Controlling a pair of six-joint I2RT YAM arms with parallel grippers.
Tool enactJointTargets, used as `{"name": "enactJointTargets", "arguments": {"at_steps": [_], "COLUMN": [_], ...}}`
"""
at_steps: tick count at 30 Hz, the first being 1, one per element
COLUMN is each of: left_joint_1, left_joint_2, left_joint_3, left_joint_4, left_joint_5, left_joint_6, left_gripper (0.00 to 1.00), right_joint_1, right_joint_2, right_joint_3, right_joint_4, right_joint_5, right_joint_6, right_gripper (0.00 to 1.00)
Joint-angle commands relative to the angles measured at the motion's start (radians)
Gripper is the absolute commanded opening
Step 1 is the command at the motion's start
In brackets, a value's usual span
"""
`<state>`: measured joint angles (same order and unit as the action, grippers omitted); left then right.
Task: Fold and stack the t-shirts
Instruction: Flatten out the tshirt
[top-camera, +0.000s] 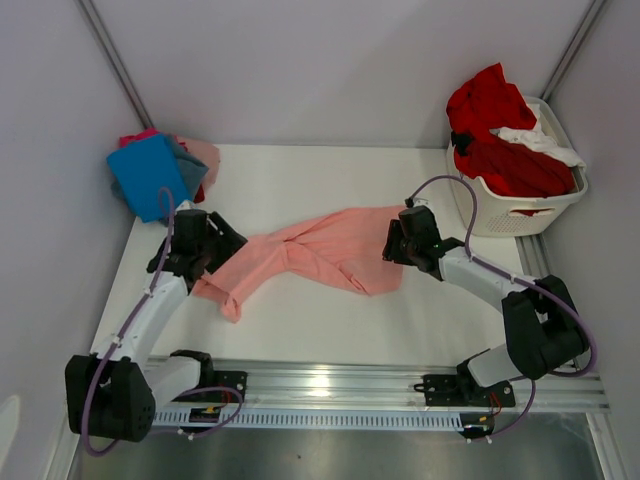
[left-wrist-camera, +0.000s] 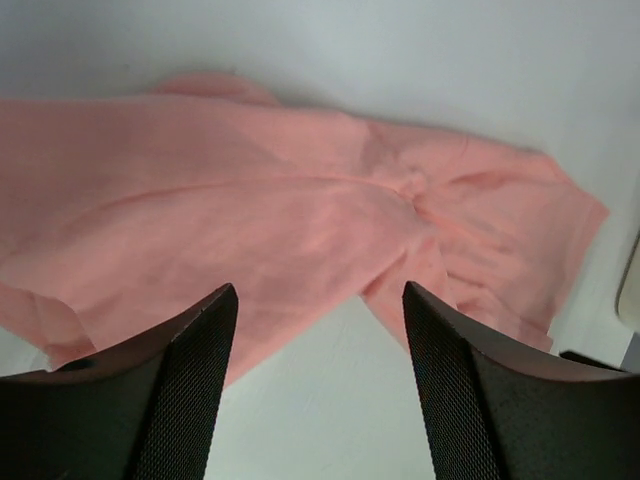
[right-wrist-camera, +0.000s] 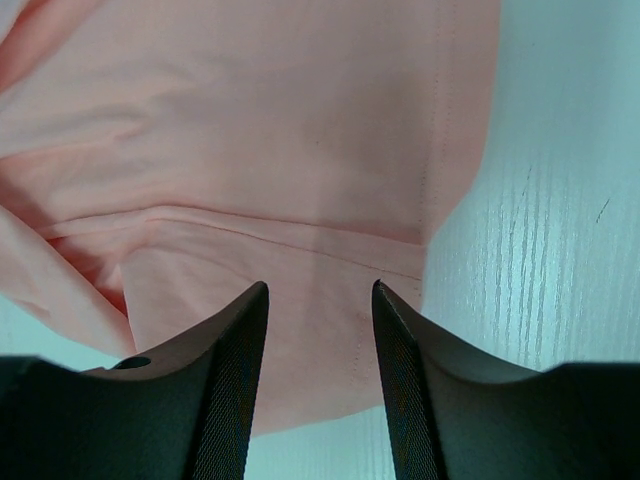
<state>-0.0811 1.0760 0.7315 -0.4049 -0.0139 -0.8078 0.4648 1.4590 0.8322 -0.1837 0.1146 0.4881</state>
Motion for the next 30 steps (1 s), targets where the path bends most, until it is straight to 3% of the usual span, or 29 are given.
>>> {"name": "enactJointTargets", "arguments": {"at_steps": [1, 9, 23, 30], "left_joint_1": [-0.083, -0.272, -0.292, -0.293], "left_joint_2": [-0.033, -0.062, -0.034, -0.100], "left_joint_3": [-0.029, -0.052, -0.142, -0.124], "left_joint_4": [-0.015, -0.153, -0.259, -0.331], "left_joint_5": [0.052, 0.006, -0.066, -0.127], "left_joint_6": [0.016, 0.015, -0.027, -0.027], "left_gripper": [0.71, 0.66, 0.60, 0.59], "right_joint_1": [0.008, 0.009, 0.020, 0.028], "right_joint_2": [0.009, 0.018, 0.026, 0.024], "right_joint_3": [0.004, -0.002, -0.005, -0.008], "right_joint_4": [0.035, 0.039, 0.029, 0.024], "right_joint_5": [-0.009, -0.003, -0.007, -0.003], "right_joint_6": [-0.011, -0.011, -0.013, -0.014], "right_gripper": [0.50, 0.49, 0.49, 0.49]}}
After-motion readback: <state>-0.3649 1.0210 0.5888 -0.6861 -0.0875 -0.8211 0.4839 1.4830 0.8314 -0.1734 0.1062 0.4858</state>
